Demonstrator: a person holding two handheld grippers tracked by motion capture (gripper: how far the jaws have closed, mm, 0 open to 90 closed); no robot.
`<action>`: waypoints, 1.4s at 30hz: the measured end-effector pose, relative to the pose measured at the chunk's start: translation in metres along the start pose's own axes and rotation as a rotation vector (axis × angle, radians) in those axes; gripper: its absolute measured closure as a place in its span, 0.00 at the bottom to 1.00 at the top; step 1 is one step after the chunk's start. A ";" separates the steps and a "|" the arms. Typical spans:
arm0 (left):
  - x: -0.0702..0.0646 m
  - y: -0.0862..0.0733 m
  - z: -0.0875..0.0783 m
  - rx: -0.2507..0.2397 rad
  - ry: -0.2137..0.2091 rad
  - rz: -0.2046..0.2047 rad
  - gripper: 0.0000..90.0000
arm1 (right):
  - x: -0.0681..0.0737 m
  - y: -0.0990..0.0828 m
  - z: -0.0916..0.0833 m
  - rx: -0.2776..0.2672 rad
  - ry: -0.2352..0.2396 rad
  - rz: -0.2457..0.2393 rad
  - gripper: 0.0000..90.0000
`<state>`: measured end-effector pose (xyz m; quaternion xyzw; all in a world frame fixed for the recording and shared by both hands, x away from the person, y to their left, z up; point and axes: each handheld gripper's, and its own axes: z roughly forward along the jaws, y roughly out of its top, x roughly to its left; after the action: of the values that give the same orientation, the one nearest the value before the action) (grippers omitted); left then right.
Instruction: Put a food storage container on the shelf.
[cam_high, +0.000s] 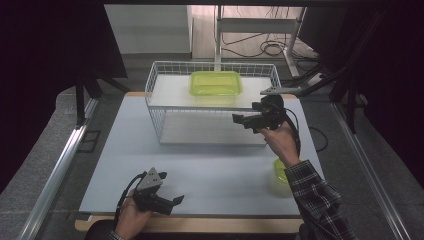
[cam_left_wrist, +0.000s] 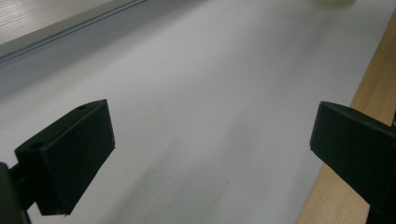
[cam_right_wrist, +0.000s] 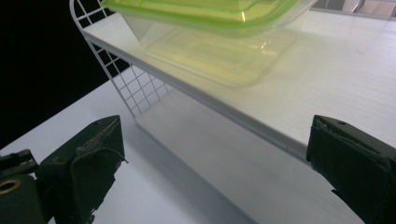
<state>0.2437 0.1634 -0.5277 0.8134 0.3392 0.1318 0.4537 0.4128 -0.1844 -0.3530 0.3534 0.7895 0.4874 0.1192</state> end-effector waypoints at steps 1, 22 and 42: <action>0.000 0.000 0.000 0.000 0.000 0.000 0.00 | 0.000 0.000 0.000 0.000 0.000 0.000 0.05; -0.002 0.001 -0.001 0.004 0.037 0.021 0.00 | 0.018 -0.038 -0.012 0.062 0.005 -0.049 0.06; -0.004 0.001 0.002 0.026 0.033 0.050 0.00 | 0.030 -0.090 -0.018 0.091 0.013 -0.038 0.04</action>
<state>0.2417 0.1593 -0.5277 0.8252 0.3280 0.1521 0.4340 0.3417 -0.2007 -0.4162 0.3402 0.8182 0.4510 0.1073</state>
